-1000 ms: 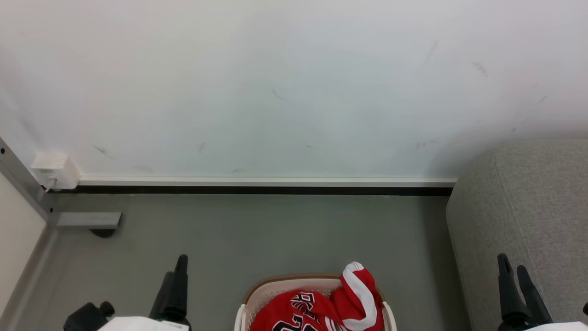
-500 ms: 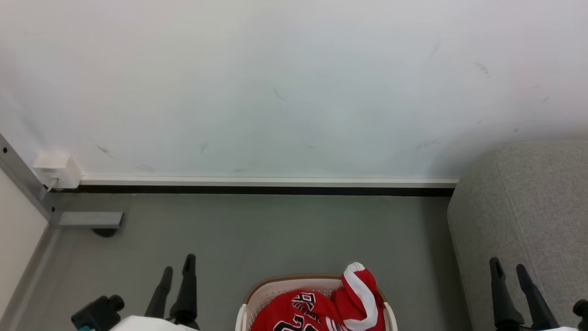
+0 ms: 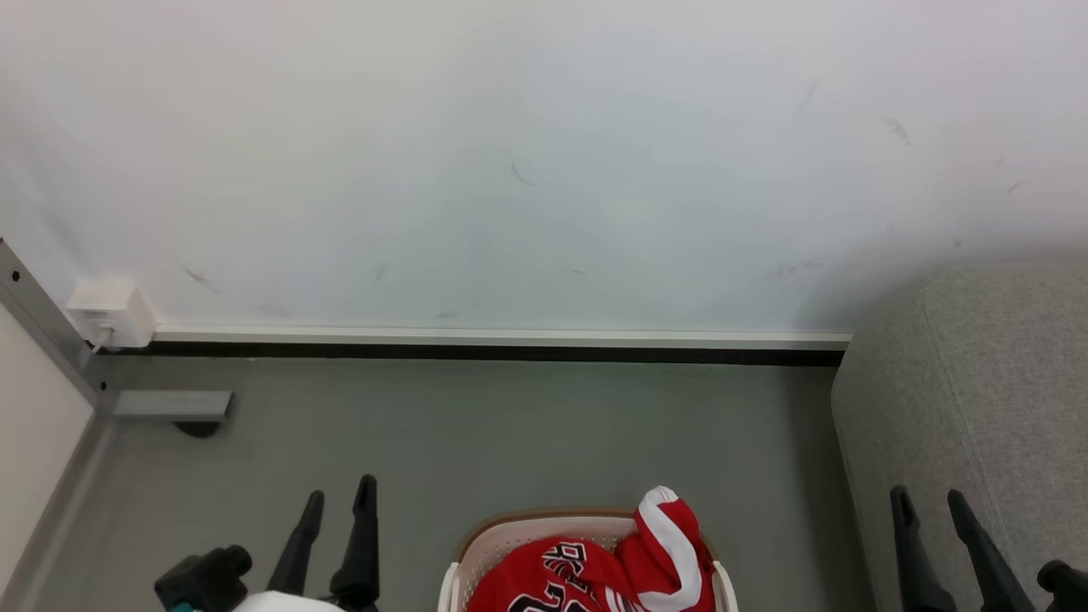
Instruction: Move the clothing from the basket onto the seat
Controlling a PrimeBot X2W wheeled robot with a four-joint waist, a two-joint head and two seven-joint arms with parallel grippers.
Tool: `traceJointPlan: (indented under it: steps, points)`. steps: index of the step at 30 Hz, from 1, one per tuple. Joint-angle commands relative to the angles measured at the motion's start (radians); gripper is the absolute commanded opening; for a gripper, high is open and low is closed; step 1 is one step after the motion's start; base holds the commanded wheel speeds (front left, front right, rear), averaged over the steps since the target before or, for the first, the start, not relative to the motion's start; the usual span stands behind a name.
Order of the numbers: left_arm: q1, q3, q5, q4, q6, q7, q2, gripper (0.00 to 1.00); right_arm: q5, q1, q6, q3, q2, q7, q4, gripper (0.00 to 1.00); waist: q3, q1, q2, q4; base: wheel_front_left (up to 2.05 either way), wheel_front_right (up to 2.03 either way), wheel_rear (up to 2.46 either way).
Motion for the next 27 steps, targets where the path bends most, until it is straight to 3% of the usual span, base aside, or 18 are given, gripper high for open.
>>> traceJointPlan:
  steps: [1,27]
  points:
    - [0.004,-0.004,0.039,-0.01,-0.002,-0.011,0.009,1.0,-0.032,0.002,-0.001,0.004,-0.008,-0.011,-0.011,1.0,-0.001,0.0,0.0,0.0,0.0,0.0,0.0]
    - [0.024,-0.029,0.288,0.011,0.011,-0.069,0.011,1.0,-0.193,0.032,-0.002,0.006,0.005,-0.069,0.008,1.0,0.006,0.0,0.0,0.008,0.0,0.0,0.0]
